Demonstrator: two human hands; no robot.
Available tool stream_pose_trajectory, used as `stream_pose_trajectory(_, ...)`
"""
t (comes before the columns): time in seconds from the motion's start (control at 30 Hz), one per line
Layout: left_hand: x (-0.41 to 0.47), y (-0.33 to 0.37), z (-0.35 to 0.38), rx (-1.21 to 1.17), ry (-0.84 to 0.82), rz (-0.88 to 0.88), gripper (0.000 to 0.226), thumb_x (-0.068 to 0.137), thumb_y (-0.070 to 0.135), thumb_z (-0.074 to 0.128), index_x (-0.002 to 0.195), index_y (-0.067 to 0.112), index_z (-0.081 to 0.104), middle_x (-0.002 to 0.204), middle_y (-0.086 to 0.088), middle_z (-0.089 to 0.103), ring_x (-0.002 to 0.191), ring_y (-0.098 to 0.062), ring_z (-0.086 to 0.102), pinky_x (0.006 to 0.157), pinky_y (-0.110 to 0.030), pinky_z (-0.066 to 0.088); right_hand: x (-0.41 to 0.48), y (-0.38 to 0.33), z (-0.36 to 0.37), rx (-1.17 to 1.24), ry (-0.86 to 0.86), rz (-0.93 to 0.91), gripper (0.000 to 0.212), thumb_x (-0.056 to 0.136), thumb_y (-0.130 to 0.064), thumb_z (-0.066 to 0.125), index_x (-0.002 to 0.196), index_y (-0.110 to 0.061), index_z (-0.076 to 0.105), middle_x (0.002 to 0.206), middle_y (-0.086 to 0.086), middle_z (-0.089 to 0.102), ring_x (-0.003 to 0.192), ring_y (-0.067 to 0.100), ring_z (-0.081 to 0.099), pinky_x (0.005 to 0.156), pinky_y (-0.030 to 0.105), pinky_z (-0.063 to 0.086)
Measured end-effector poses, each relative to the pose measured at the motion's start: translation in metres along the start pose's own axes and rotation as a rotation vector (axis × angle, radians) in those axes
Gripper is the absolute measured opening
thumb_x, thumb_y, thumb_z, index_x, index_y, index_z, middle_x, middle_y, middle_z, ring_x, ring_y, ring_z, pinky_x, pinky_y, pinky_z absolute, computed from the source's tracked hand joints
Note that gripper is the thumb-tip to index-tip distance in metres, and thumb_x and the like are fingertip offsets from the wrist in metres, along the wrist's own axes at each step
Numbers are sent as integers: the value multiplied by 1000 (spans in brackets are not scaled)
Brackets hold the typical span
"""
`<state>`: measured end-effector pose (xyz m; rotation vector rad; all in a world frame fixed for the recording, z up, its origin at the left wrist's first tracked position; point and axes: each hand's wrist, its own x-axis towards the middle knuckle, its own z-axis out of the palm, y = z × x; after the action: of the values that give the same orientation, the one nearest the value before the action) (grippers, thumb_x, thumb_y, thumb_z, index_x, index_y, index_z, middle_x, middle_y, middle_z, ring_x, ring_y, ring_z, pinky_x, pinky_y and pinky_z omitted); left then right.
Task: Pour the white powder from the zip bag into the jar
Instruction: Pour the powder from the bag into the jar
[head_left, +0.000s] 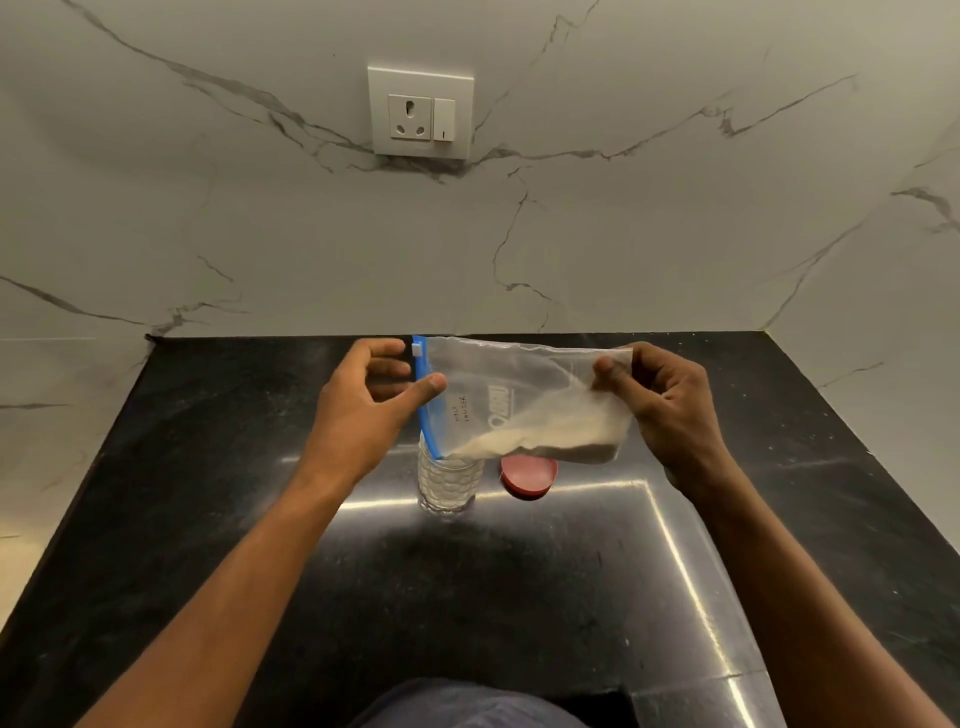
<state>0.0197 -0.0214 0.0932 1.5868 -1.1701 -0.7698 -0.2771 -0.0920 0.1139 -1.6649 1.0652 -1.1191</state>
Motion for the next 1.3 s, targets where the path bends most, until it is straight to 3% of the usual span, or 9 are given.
stream_pose_trajectory(0.07, -1, -7, 1, -23, 16, -8, 47, 87, 34, 83, 127, 22, 62, 111, 8, 70, 102, -5, 68, 85, -22, 59, 0, -3, 3, 23, 16, -7, 19, 101, -23, 63, 99, -8, 74, 91, 2, 76, 82, 14, 73, 68, 23, 59)
stream_pose_trajectory(0.27, 2, -12, 1, -49, -18, 23, 28, 91, 23, 78, 117, 24, 67, 110, 6, 74, 102, -7, 72, 76, -11, 58, 0, -12, 2, 91, 8, -53, 14, 94, -23, 70, 101, -27, 82, 101, 0, 81, 93, 15, 76, 77, 22, 60)
stream_pose_trajectory(0.47, 0, -18, -2, -75, 0, 60, 29, 93, 17, 76, 120, 21, 68, 114, 6, 75, 106, -8, 72, 87, -20, 61, 7, -19, 2, 41, 53, -164, 12, 84, -12, 84, 89, -22, 81, 90, -1, 81, 84, 16, 78, 74, 21, 61)
stream_pose_trajectory(0.73, 1, -25, 3, -124, -10, 70, 46, 96, 5, 73, 134, 27, 58, 126, 7, 74, 116, -7, 70, 100, -34, 59, 8, -26, 8, -59, 16, -239, 20, 95, -8, 73, 100, -26, 79, 99, -9, 80, 94, 10, 75, 82, 18, 59)
stream_pose_trajectory(0.9, -1, -28, 5, -182, -25, 64, 48, 97, 4, 71, 133, 31, 55, 111, 7, 81, 111, -4, 73, 97, -29, 56, 9, -29, 13, -103, 97, -279, 20, 95, -7, 74, 98, -27, 78, 95, -9, 80, 91, 14, 76, 85, 29, 61)
stream_pose_trajectory(1.17, 0, -26, 4, -187, -5, 67, 41, 98, 6, 71, 132, 26, 58, 110, 3, 80, 107, -4, 74, 90, -19, 60, 10, -37, 20, -191, 79, -335, 15, 97, -7, 71, 104, -18, 76, 97, -8, 78, 92, 14, 76, 82, 36, 63)
stream_pose_trajectory(1.3, 0, -27, 4, -173, -11, 58, 40, 98, 8, 71, 135, 19, 58, 113, 2, 79, 109, -7, 74, 93, -25, 60, 9, -42, 22, -215, 54, -345, 12, 97, -11, 71, 104, -20, 76, 98, -10, 77, 92, 13, 76, 83, 35, 63)
